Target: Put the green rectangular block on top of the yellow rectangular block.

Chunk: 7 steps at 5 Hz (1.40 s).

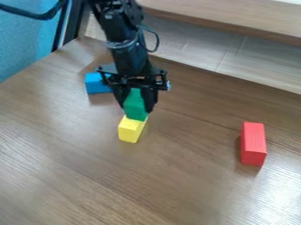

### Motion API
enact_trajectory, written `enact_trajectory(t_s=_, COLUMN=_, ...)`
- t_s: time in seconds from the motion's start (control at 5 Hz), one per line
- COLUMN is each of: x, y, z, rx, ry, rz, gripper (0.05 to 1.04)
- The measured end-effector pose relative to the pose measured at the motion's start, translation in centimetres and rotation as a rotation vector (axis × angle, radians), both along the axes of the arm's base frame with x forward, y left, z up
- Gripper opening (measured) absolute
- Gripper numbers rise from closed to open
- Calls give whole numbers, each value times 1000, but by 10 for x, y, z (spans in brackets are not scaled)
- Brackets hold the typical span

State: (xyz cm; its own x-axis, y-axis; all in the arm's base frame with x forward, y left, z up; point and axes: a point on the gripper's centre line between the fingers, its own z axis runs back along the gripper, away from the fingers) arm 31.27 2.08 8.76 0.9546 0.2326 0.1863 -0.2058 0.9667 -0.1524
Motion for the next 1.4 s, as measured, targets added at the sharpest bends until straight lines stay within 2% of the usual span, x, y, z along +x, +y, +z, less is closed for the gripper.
enact_trajectory(t_s=0.8, x=-5, y=14, z=-5, rx=2, ry=10, rz=38, gripper=590)
enact_trajectory(t_s=1.4, x=-2, y=16, z=-19, rx=5, ry=46, rz=49, gripper=590)
